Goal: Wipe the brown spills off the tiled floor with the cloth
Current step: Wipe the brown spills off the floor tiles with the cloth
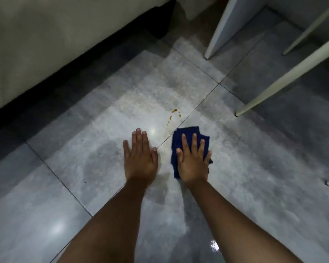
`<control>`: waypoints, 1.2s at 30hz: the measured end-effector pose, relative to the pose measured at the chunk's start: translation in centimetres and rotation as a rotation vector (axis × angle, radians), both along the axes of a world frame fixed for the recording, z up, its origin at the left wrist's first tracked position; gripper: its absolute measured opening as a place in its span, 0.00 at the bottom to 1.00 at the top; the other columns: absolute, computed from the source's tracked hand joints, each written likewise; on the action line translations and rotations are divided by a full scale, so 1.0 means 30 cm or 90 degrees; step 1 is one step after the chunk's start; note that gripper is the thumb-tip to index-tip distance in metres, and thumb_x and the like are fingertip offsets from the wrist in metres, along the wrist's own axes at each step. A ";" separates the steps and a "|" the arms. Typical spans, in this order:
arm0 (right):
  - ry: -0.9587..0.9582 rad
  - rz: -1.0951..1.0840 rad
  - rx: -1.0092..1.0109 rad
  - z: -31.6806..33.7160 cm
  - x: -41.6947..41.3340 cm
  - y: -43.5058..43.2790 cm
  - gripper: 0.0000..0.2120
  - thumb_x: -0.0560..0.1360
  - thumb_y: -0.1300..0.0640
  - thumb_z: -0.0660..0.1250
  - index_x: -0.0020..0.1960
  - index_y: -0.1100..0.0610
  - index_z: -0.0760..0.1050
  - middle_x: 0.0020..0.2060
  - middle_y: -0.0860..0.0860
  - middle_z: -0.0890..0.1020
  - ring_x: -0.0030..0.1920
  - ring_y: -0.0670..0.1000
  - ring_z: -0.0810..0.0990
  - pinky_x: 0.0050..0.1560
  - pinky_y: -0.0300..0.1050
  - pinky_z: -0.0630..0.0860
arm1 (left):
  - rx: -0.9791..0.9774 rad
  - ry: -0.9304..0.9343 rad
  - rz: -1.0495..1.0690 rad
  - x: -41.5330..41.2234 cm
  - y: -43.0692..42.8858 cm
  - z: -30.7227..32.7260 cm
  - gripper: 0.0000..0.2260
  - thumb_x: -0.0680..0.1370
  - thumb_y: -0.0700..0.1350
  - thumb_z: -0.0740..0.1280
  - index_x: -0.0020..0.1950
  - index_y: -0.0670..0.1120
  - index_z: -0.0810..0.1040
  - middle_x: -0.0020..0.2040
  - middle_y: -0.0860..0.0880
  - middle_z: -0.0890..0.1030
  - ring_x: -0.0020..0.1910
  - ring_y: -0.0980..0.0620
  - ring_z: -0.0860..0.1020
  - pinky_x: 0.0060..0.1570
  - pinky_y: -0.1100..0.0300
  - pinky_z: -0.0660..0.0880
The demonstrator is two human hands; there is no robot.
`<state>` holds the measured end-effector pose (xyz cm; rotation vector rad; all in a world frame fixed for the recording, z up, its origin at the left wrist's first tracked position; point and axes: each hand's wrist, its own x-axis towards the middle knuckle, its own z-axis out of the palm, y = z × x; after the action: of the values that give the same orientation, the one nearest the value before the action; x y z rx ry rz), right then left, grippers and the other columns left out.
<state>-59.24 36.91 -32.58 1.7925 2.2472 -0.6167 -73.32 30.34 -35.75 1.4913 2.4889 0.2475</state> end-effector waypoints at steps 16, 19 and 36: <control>0.051 -0.083 0.128 -0.070 -0.091 0.312 0.25 0.82 0.43 0.40 0.77 0.43 0.44 0.78 0.50 0.43 0.76 0.55 0.39 0.72 0.62 0.35 | -0.011 0.005 0.009 0.004 0.014 0.006 0.27 0.81 0.55 0.40 0.78 0.44 0.42 0.78 0.45 0.43 0.77 0.50 0.38 0.74 0.47 0.38; 0.072 0.019 0.124 -0.063 -0.207 0.334 0.24 0.82 0.42 0.41 0.77 0.42 0.45 0.78 0.49 0.44 0.77 0.54 0.39 0.71 0.61 0.35 | -0.015 0.009 0.010 0.007 0.013 0.004 0.27 0.81 0.55 0.40 0.78 0.44 0.41 0.78 0.45 0.42 0.76 0.50 0.37 0.75 0.46 0.39; 0.070 0.077 0.144 -0.078 -0.059 0.404 0.25 0.81 0.41 0.39 0.77 0.42 0.45 0.78 0.48 0.46 0.77 0.53 0.41 0.74 0.58 0.37 | -0.014 0.009 0.012 0.001 0.008 -0.011 0.27 0.81 0.56 0.38 0.78 0.46 0.39 0.78 0.47 0.41 0.76 0.52 0.37 0.75 0.46 0.40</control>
<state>-61.00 49.03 -34.93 1.7396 2.5694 -0.4654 -73.28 30.58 -36.08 1.4664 2.5101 0.2117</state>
